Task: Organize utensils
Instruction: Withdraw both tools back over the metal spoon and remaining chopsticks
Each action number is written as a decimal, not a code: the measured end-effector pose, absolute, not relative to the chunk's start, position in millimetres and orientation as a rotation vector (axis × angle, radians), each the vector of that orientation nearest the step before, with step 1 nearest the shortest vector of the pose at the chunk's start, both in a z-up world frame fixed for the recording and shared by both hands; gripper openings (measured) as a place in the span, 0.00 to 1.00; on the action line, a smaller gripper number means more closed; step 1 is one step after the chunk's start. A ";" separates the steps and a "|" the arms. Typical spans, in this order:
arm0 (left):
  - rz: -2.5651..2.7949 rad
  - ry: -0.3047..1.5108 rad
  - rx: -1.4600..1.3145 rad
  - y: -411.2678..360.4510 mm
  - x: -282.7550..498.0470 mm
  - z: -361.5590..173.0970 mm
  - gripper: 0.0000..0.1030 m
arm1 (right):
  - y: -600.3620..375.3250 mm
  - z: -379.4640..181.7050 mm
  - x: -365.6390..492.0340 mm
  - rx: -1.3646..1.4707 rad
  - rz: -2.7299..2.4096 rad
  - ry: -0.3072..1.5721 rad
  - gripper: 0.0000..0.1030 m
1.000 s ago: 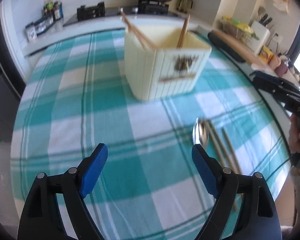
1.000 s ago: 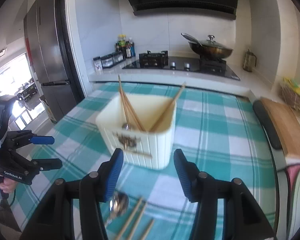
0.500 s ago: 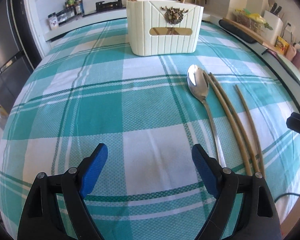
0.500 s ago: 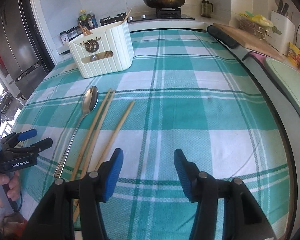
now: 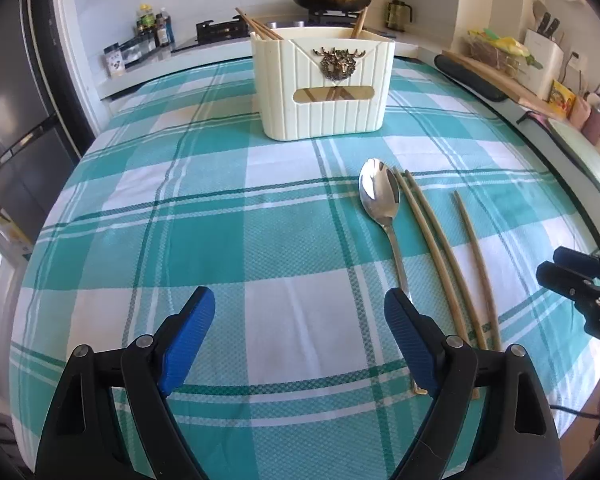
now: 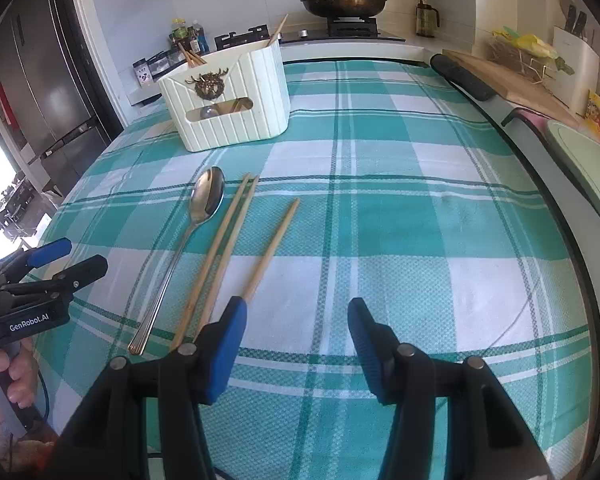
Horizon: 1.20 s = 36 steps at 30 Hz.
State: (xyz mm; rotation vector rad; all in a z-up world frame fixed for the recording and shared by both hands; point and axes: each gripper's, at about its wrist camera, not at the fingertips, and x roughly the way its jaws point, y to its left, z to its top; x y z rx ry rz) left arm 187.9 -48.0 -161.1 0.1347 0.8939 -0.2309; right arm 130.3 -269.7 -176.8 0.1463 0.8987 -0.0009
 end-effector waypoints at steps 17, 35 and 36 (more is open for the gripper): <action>-0.215 0.876 0.106 -40.4 186.1 -149.8 0.87 | -248.0 -172.3 127.1 0.140 0.032 0.890 0.52; -0.201 0.922 0.064 -35.5 191.1 -157.9 0.87 | -212.0 -132.6 125.2 -0.117 -0.116 0.846 0.52; -0.202 0.924 0.067 -36.6 191.0 -158.5 0.87 | -211.9 -133.1 125.0 -0.114 -0.114 0.849 0.52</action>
